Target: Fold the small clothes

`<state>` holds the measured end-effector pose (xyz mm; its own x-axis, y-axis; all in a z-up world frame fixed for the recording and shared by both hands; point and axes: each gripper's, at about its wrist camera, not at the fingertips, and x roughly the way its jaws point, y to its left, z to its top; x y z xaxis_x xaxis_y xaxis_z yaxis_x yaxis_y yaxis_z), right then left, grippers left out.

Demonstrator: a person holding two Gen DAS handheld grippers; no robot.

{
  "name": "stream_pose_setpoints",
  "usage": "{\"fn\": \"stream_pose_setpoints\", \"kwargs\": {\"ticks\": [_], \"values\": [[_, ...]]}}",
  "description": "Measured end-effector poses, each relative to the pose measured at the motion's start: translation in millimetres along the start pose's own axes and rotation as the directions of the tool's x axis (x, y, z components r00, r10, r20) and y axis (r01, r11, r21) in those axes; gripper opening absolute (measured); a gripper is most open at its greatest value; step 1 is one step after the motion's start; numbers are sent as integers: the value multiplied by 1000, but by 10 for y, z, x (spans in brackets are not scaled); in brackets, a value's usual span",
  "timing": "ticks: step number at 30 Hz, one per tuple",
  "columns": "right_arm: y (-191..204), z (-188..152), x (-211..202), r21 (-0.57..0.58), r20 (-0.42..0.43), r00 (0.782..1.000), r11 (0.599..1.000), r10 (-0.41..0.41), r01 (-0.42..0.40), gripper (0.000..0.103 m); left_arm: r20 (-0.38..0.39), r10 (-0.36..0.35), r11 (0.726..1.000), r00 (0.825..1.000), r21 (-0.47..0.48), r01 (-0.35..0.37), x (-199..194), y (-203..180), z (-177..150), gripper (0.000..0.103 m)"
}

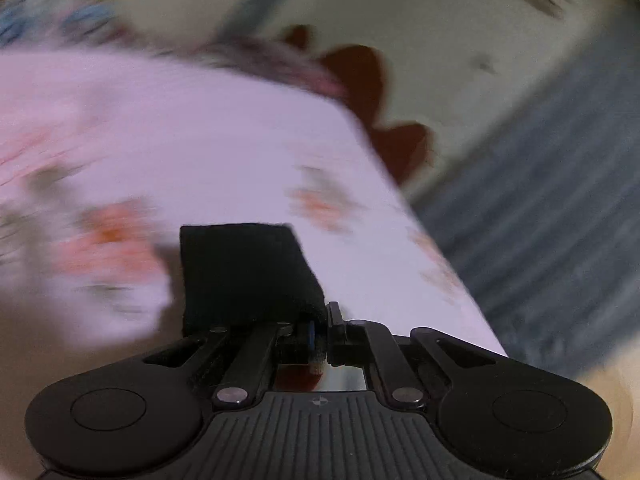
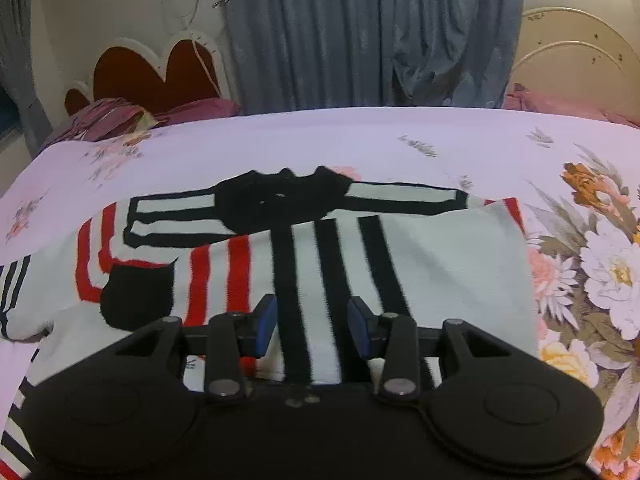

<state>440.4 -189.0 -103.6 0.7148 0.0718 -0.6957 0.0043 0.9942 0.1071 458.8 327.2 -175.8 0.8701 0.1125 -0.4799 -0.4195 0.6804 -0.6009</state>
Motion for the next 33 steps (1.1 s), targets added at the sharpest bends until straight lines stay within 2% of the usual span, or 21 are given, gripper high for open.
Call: {"fn": "stream_pose_setpoints", "kwargs": {"ticks": [2, 5, 8, 10, 13, 16, 21, 22, 23, 24, 25, 26, 27, 28, 29, 30, 33], "values": [[-57, -5, -17, 17, 5, 1000, 1000, -4, 4, 38, -20, -59, 992, 998, 113, 61, 54, -470, -100, 4], [-149, -21, -53, 40, 12, 1000, 999, -12, 11, 38, -87, -139, 957, 986, 243, 157, 174, -1189, -363, 4], [-252, -49, -106, 63, 21, 1000, 998, -17, 16, 38, -173, -168, 896, 970, 382, 224, 318, -1870, -791, 4], [-330, -61, -139, 80, 24, 1000, 997, -21, 19, 38, -233, -180, 860, 956, 434, 268, 381, -2211, -1060, 4], [-476, -71, -211, 123, 36, 999, 992, -29, 24, 38, -310, -186, 793, 932, 513, 329, 470, -2679, -1492, 4], [-614, -86, -285, 156, 47, 998, 987, -32, 24, 38, -394, -163, 730, 904, 568, 379, 585, -3056, -1914, 4], [-830, -123, -376, 208, 51, 998, 978, -37, 26, 38, -509, -105, 656, 854, 610, 445, 628, -3374, -2570, 4], [-873, -126, -388, 218, 48, 998, 976, -34, 23, 40, -509, -88, 635, 856, 634, 442, 615, -3427, -2699, 5], [-911, -126, -398, 228, 48, 998, 973, -29, 17, 41, -489, -88, 615, 868, 659, 434, 474, -3404, -2792, 17], [-944, -130, -403, 238, 48, 999, 971, -21, 9, 45, -506, -121, 596, 854, 651, 470, 365, -3399, -2832, 33], [-976, -130, -403, 248, 48, 999, 969, -12, -1, 45, -546, -170, 593, 820, 608, 527, 306, -3362, -2820, 66], [-1001, -128, -399, 257, 49, 999, 966, -3, -10, 45, -569, -214, 601, 794, 564, 566, 275, -3335, -2803, 74], [-1012, -127, -391, 267, 52, 999, 964, 5, -19, 46, -576, -249, 602, 778, 537, 591, 225, -3309, -2771, 74], [-1019, -121, -371, 278, 52, 999, 960, 14, -28, 46, -570, -271, 599, 776, 531, 599, 149, -3273, -2721, 74], [-1018, -118, -352, 288, 51, 998, 957, 27, -41, 46, -553, -272, 607, 787, 536, 587, 97, -3225, -2658, 74], [-1001, -108, -327, 295, 51, 998, 954, 45, -58, 46, -528, -269, 629, 806, 537, 562, 41, -3148, -2559, 74], [-849, -48, -250, 271, 55, 994, 956, 99, -111, 46, -417, -258, 713, 871, 527, 463, -101, -2833, -2164, 73]]}}
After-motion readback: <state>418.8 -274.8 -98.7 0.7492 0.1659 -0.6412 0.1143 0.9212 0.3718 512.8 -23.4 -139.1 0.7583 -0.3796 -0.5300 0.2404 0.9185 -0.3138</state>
